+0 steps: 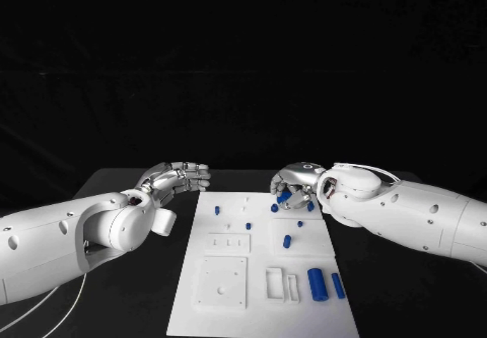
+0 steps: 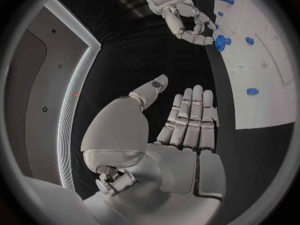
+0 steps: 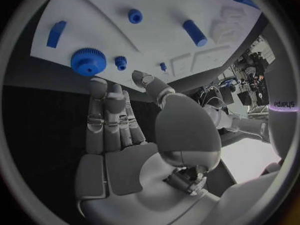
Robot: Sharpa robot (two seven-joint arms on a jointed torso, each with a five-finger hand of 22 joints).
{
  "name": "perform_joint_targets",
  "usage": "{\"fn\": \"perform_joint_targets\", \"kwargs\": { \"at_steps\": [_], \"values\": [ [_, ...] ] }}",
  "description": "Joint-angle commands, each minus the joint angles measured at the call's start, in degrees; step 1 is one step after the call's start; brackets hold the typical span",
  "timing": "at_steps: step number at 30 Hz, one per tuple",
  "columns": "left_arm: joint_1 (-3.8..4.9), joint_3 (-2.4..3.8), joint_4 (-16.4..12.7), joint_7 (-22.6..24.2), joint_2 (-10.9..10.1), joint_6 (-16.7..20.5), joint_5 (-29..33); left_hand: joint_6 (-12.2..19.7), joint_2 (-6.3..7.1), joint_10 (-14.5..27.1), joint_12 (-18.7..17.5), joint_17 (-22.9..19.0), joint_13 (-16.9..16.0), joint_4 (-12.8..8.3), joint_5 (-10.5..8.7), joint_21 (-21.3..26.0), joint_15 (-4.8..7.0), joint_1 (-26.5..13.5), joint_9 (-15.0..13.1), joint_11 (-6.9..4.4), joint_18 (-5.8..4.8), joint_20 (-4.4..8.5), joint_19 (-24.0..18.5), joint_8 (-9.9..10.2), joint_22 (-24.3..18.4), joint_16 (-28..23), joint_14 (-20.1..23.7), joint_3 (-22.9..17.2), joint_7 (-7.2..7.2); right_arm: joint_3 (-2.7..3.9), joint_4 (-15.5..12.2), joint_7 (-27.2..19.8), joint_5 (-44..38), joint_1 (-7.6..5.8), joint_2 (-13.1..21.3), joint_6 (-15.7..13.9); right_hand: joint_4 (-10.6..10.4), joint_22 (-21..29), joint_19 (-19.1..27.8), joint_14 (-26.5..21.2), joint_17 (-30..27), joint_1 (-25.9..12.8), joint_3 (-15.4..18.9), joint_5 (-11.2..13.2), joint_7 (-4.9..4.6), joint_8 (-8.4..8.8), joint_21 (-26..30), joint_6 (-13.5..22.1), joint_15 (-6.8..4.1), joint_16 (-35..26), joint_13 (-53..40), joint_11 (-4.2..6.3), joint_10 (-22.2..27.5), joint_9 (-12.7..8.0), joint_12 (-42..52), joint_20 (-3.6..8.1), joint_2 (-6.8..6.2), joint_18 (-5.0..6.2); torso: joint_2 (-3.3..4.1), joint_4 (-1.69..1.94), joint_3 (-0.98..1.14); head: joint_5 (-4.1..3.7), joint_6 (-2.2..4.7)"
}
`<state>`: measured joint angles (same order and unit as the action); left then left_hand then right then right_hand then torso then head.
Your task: Assemble the parts on the task board
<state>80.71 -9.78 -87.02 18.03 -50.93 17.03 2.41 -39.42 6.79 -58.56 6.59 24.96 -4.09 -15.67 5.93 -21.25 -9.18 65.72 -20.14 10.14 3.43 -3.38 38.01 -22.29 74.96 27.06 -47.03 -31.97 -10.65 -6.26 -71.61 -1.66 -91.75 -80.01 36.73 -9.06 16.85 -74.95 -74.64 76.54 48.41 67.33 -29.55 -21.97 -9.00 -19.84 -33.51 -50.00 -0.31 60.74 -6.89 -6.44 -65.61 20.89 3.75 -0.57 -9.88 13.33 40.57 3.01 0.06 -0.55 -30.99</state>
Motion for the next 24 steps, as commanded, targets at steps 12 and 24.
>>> {"fn": "perform_joint_targets", "kwargs": {
  "at_steps": [12,24],
  "values": [
    [0.66,0.06,-1.55,0.55,-0.37,-1.01,-0.37,-0.36,0.03,-0.49,-0.28,-0.15,0.01,-0.21,-0.79,-0.44,-0.01,-0.88,-0.11,0.11,0.07,0.0,-0.16,0.17,1.2,0.37,0.41,0.0,-1.54,0.04,0.92,2.08,-6.79,-0.01,-1.22,0.24,-0.1,-1.3,-0.61,-0.6,-0.58,-0.13,0.7,2.0,0.06,-0.08,-0.88,-0.14,0.02,0.88,0.44,0.19,-0.3,0.16,0.16,1.18,0.28,1.67,1.32,0.29,0.05,-0.25,0.68],
    [0.97,0.05,-1.54,0.47,-0.26,-1.63,-0.38,-0.28,0.13,-0.42,-0.34,-0.22,0.02,0.01,-0.87,-0.47,-0.04,-1.23,-0.14,0.14,0.06,-0.03,-0.21,0.23,1.19,0.4,0.47,0.03,-1.57,0.03,3.32,1.81,-7.39,0.02,-2.41,1.26,-0.23,-1.25,-0.89,-0.77,-1.51,0.3,-1.01,5.87,0.04,-0.26,-1.86,-0.99,-0.12,1.62,0.91,0.33,-1.03,0.22,0.23,0.74,0.08,1.67,2.54,0.39,0.23,-0.11,0.93]
  ]
}}
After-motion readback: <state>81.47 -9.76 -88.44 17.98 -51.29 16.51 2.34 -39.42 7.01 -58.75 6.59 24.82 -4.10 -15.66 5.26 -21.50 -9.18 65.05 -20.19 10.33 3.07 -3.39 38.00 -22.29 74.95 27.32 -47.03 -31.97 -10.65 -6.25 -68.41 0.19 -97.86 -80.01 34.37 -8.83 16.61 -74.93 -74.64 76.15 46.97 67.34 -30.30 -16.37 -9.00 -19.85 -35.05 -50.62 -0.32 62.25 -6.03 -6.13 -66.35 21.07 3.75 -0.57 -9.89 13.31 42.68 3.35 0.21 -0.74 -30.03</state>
